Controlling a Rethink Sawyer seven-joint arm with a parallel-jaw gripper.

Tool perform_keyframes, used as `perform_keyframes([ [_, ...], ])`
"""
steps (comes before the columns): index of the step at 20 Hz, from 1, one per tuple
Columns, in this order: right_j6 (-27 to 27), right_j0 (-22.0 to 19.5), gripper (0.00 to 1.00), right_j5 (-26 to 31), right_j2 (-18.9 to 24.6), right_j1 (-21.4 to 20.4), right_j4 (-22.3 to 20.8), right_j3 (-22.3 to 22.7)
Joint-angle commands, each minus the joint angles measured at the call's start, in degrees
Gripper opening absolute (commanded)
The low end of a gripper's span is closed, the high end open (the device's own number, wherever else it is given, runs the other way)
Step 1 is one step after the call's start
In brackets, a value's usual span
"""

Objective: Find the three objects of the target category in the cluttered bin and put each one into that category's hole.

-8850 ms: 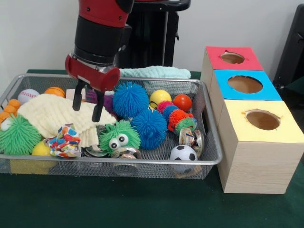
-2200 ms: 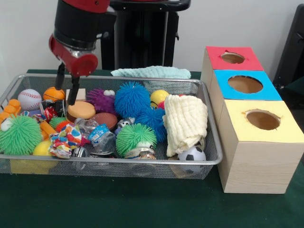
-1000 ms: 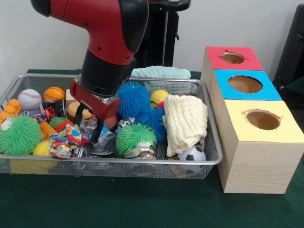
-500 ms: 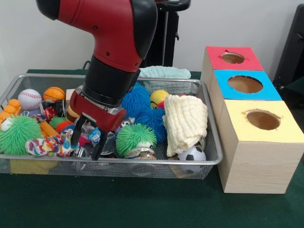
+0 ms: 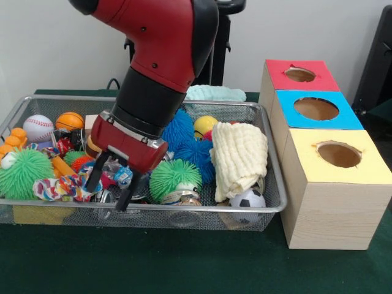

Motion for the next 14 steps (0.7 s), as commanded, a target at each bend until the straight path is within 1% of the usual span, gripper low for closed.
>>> perform_keyframes([
  [1,8.25,4.38,1.0,0.4,-7.43,3.44,-2.52,-2.99],
  [5,4.0,4.15,1.0,2.97,-6.98,1.98,-0.58,-2.13],
  [6,2.88,4.63,1.0,4.12,-7.52,2.01,-0.78,-2.62],
  [8,-1.09,4.33,1.0,8.07,-6.94,1.11,-0.24,-3.12],
  [11,-3.88,1.75,1.0,8.54,-3.4,0.2,1.54,-1.12],
  [12,-5.0,0.5,1.0,8.02,-1.82,0.71,1.63,-1.18],
  [14,-9.35,-2.1,1.0,7.03,1.55,2.11,0.78,-3.05],
])
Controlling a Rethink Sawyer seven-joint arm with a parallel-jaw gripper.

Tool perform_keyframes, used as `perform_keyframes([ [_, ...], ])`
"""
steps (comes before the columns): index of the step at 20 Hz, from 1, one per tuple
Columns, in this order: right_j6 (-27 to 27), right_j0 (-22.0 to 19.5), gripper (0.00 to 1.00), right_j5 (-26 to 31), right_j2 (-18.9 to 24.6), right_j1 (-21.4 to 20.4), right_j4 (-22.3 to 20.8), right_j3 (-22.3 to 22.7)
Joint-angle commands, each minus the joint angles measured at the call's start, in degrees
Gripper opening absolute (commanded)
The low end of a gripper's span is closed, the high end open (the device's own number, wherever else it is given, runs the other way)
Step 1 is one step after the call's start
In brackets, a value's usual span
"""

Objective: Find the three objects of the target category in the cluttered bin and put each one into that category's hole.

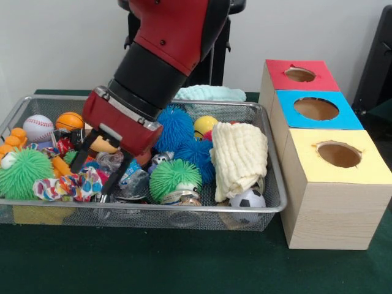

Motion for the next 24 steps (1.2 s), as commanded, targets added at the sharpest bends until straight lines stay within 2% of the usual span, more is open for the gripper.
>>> perform_keyframes([
  [1,-11.06,-7.21,1.0,5.76,9.46,3.01,-0.12,-2.22],
  [3,-11.16,-7.28,1.0,4.35,8.59,4.58,-1.96,-4.12],
  [6,-12.37,-8.78,1.0,5.2,10.24,4.69,-1.58,-4.19],
  [9,-14.72,-11.76,1.0,9.34,14.64,4.85,1.35,-2.98],
  [13,-17.42,-14.77,1.0,14.17,19.24,6.19,2.97,-3.56],
  [18,-16.62,-16.65,1.0,19.44,22.43,6.46,4.83,-2.48],
  [24,-15.48,-17.08,1.0,23.55,23.72,5.67,5.51,-1.24],
])
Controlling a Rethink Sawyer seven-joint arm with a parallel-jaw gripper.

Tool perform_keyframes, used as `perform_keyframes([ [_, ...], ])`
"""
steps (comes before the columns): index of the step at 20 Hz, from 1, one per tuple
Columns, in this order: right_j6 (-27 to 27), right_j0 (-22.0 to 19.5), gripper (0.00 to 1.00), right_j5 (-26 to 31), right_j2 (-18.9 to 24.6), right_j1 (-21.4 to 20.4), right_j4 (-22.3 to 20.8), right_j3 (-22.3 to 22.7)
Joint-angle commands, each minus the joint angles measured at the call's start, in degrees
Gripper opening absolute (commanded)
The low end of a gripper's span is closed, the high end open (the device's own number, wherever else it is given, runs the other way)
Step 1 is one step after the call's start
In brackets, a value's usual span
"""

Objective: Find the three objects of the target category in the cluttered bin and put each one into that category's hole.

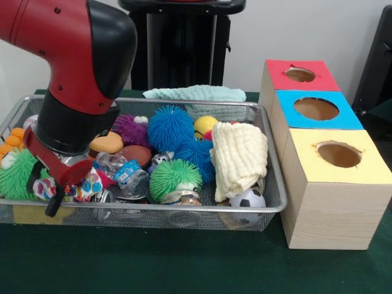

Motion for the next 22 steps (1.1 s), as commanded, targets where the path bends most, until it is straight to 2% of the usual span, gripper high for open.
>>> perform_keyframes([
  [1,-15.61,-0.49,1.0,11.51,10.29,2.25,2.04,3.23],
  [5,-17.15,-0.38,1.0,13.94,10.44,1.91,1.37,2.59],
  [7,-18.24,-0.42,1.0,12.94,10.71,1.39,0.33,2.46],
  [14,-15.62,-0.88,1.0,10.89,11.48,-1.52,0.65,4.78],
  [17,-16.47,-1.53,1.0,13.65,12.39,-3.39,1.91,6.55],
  [21,-20.31,-2.67,1.0,14.36,14.37,-4.13,0.82,7.46],
  [22,-21.32,-3.04,0.0,14.41,14.98,-4.28,0.52,7.69],
])
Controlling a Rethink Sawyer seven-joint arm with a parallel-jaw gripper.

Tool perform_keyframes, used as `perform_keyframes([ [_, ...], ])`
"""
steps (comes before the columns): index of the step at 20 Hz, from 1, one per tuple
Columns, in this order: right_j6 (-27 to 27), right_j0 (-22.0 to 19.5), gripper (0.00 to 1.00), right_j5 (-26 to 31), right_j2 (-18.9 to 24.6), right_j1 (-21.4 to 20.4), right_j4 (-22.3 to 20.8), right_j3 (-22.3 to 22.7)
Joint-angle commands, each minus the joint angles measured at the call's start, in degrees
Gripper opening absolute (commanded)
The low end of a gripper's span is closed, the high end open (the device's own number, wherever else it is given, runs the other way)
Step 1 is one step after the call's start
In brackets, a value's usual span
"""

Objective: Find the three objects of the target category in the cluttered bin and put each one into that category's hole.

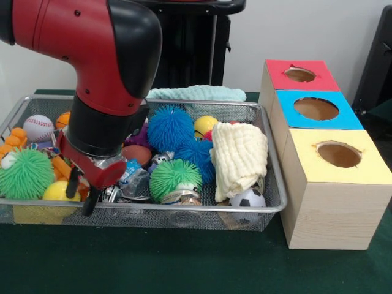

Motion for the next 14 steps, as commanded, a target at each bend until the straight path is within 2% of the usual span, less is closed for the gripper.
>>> perform_keyframes([
  [1,-22.18,-2.59,0.0,10.05,8.41,-1.85,-0.03,6.25],
  [3,-24.78,-2.72,0.0,13.77,8.9,-1.48,-0.39,4.84],
  [7,-30.46,-4.41,0.0,24.91,11.24,-1.15,1.14,3.74],
  [10,-31.66,-5.3,0.0,26.27,12.58,-1.3,1.29,3.99],
  [14,-30.27,-6.06,0.0,23.93,14.01,-0.39,1.41,2.99],
])
